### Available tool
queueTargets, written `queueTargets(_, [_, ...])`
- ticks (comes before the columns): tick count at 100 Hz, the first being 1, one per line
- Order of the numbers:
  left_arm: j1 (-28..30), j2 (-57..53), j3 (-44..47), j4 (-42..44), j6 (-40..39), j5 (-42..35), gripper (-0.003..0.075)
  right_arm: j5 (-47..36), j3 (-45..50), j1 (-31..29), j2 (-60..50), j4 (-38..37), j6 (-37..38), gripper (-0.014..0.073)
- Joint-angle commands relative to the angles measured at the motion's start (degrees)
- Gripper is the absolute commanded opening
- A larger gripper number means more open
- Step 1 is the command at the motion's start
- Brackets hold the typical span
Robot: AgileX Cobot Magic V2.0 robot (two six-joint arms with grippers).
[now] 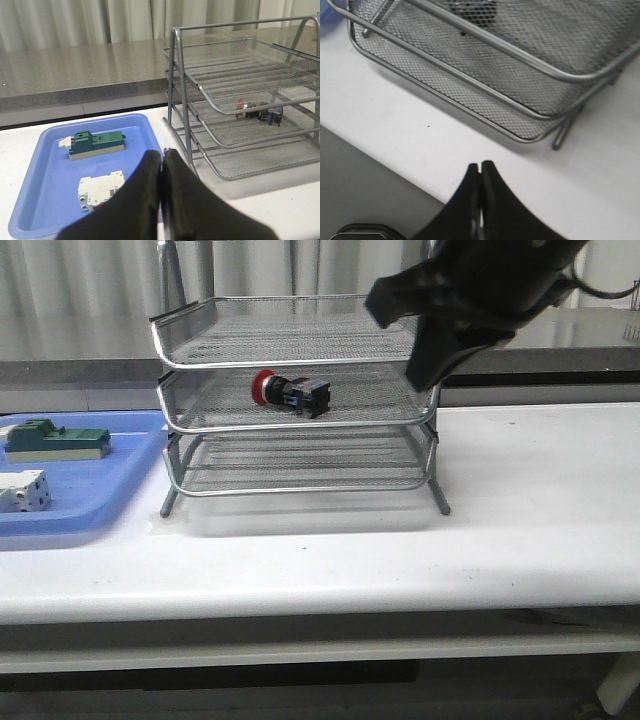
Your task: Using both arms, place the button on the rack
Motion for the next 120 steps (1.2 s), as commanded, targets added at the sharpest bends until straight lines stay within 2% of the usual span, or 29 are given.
queueTargets(1, [0.2, 0.3, -1.6, -0.6, -0.5, -4.4, -0.002, -4.0, 1.6, -2.7, -6.8, 0.3, 0.8, -0.0057])
queueTargets(39, [0.2, 0.3, -1.6, -0.6, -0.5, -4.4, -0.002, -5.5, 17.7, -13.3, -29.3, 0.3, 2.4, -0.0057])
queueTargets(82, [0.2, 0.3, -1.6, -0.6, -0.5, -4.4, -0.002, -2.9, 30.2, -17.3, -56.8, 0.4, 3.2, -0.0057])
queueTargets(101, [0.2, 0.3, -1.6, -0.6, -0.5, -4.4, -0.002, -0.1, 30.5, -17.3, -62.2, 0.4, 3.2, -0.0057])
queueTargets(120, [0.2, 0.3, -1.6, -0.6, -0.5, -4.4, -0.002, 0.0, 30.5, -17.3, -62.5, 0.4, 3.2, -0.0057])
